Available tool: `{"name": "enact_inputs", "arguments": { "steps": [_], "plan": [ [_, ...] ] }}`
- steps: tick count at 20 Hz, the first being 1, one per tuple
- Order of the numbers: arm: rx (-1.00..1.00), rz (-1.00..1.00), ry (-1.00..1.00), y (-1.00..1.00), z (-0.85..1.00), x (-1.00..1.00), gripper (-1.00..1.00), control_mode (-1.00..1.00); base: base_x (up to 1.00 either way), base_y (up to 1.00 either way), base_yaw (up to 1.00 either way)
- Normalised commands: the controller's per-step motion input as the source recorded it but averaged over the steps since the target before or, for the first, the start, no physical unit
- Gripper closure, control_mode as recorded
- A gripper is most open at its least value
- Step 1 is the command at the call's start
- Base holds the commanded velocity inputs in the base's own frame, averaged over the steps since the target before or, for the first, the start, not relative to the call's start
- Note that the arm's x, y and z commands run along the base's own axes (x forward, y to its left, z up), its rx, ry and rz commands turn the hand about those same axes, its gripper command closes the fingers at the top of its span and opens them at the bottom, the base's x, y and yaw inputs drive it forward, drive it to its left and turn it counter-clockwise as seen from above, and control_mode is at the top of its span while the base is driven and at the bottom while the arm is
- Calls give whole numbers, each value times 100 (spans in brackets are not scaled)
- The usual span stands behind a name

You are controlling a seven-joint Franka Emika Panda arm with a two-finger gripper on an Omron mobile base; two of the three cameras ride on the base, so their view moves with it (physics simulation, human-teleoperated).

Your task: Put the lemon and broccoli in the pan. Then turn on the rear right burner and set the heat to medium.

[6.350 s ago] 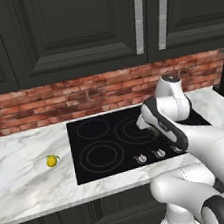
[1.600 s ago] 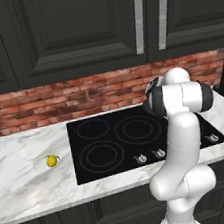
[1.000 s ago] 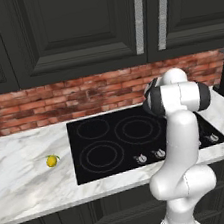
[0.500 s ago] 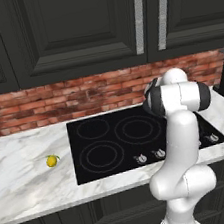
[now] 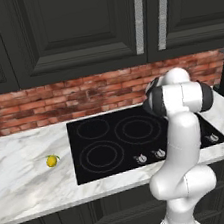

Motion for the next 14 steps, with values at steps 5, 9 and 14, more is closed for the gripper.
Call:
{"name": "enact_inputs", "arguments": {
  "steps": [5, 9, 14],
  "plan": [
    [0, 0, -5, 0, 34, -46, -100, -100, 0, 0, 0],
    [0, 0, 0, 0, 24, -68, -100, -100, 0, 0, 0],
    [0, 0, 0, 9, 20, -65, -100, -100, 0, 0, 0]
  ]
}}
